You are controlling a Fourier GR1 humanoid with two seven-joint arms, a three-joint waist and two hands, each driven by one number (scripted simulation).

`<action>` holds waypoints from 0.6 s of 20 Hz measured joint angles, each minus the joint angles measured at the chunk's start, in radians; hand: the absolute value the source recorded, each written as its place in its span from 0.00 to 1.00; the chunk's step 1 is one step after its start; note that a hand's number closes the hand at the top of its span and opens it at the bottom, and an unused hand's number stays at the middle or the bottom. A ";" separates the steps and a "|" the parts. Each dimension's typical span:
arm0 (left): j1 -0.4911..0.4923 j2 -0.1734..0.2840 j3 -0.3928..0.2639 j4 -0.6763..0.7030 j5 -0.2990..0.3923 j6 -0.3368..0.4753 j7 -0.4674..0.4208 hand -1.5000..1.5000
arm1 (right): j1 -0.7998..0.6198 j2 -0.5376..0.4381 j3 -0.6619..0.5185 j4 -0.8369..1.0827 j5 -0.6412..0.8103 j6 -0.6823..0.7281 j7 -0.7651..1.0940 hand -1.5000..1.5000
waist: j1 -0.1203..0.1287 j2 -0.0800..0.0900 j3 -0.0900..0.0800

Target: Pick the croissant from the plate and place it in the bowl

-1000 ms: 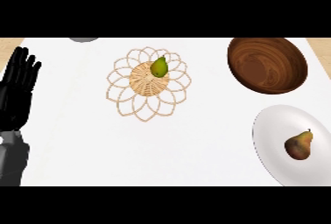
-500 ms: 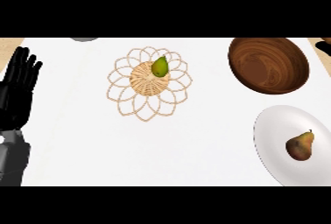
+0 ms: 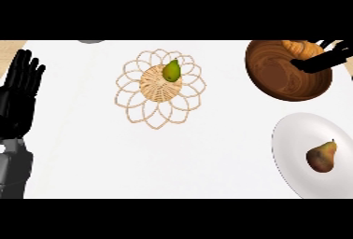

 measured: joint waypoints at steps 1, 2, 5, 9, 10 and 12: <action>-0.002 -0.002 -0.001 0.002 0.001 -0.002 -0.002 0.50 | -0.005 0.008 -0.011 0.044 0.002 -0.020 -0.010 0.00 | 0.002 0.001 0.000; 0.001 0.001 0.004 0.005 0.005 -0.007 -0.005 0.50 | -0.011 0.023 -0.021 0.079 0.001 -0.042 -0.015 0.00 | 0.002 0.002 0.000; -0.001 -0.003 0.002 0.014 -0.001 -0.007 -0.017 0.50 | -0.027 0.066 -0.067 0.163 -0.028 -0.094 -0.054 0.00 | 0.003 0.003 0.001; 0.016 -0.010 -0.002 -0.003 0.000 -0.011 -0.018 0.50 | -0.038 0.091 -0.150 0.228 -0.095 -0.159 -0.147 0.00 | 0.005 0.003 0.001; 0.019 -0.015 -0.007 -0.005 -0.004 -0.010 -0.023 0.50 | -0.041 0.093 -0.170 0.245 -0.106 -0.188 -0.178 0.00 | 0.007 0.004 0.002; 0.018 -0.021 -0.009 -0.003 -0.006 -0.005 -0.020 0.50 | -0.049 0.086 -0.210 0.256 -0.130 -0.235 -0.225 0.00 | 0.005 0.004 0.002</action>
